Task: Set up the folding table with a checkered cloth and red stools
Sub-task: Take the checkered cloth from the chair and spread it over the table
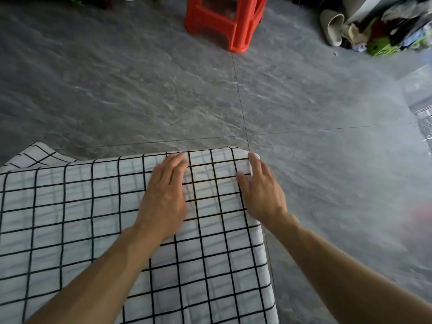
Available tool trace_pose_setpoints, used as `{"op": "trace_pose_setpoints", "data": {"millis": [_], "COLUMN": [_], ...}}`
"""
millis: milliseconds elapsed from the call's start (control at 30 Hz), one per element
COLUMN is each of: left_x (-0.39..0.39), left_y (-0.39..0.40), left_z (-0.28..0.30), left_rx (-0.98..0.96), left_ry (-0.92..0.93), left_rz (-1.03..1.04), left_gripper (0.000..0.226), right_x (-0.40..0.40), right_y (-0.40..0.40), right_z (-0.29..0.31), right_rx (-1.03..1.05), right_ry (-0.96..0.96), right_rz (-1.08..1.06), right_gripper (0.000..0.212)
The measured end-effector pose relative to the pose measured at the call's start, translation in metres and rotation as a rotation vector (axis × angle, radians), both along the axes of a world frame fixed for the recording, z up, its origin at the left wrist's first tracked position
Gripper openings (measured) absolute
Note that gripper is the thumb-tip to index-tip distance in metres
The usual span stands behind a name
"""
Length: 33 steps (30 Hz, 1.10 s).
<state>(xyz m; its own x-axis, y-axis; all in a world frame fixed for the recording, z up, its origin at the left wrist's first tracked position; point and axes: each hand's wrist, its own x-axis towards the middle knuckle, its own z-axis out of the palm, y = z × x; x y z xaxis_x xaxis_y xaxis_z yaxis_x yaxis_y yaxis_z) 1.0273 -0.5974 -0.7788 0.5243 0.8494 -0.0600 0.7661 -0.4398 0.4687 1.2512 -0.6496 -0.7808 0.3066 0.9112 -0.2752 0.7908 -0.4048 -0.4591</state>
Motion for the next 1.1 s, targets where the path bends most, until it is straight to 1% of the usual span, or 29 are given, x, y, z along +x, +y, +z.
{"op": "trace_pose_setpoints", "data": {"millis": [67, 167, 233, 333, 433, 533, 633, 667, 767, 833, 967, 1100], "left_x": [0.000, 0.001, 0.001, 0.003, 0.007, 0.022, 0.045, 0.050, 0.053, 0.052, 0.053, 0.053], "left_y": [0.000, 0.001, 0.001, 0.001, -0.003, -0.026, -0.063, -0.073, -0.083, -0.081, -0.084, -0.091], "left_z": [0.001, 0.001, 0.002, 0.006, 0.013, 0.027, 0.037, 0.037, 0.032, 0.030, 0.030, 0.027], "left_rx": [-0.008, -0.025, -0.025, -0.037, -0.048, 0.009, -0.010, -0.027, -0.062, -0.073, -0.072, -0.056], "left_ry": [0.012, 0.027, 0.035, 0.044, 0.075, 0.126, 0.122, 0.128, 0.167, 0.175, 0.191, 0.219], "left_rz": [0.003, 0.008, 0.004, 0.029, 0.050, -0.068, -0.182, -0.200, -0.185, -0.183, -0.205, -0.213], "left_gripper": [0.064, 0.064, 0.060, 0.051, 0.056, 0.066, 0.062, 0.062, 0.072, 0.076, 0.076, 0.074], "right_x": [0.009, 0.006, -0.006, -0.019, -0.013, -0.008, -0.012, -0.012, -0.009, -0.010, -0.019, -0.031], "right_y": [-0.003, -0.014, -0.028, -0.051, -0.058, -0.053, -0.051, -0.052, -0.067, -0.088, -0.150, -0.208], "right_z": [0.004, 0.014, 0.021, 0.023, 0.022, 0.024, 0.024, 0.023, 0.022, 0.025, 0.031, 0.034], "right_rx": [-0.020, 0.055, 0.079, 0.050, 0.054, 0.071, 0.079, 0.077, 0.069, 0.064, 0.026, -0.002], "right_ry": [0.024, 0.060, 0.083, 0.101, 0.141, 0.153, 0.156, 0.161, 0.206, 0.210, 0.231, 0.261], "right_rz": [-0.043, -0.037, -0.031, 0.026, 0.049, 0.035, 0.033, 0.025, -0.050, -0.095, -0.177, -0.246], "right_gripper": [0.062, 0.061, 0.063, 0.063, 0.064, 0.066, 0.066, 0.065, 0.066, 0.062, 0.041, 0.035]}}
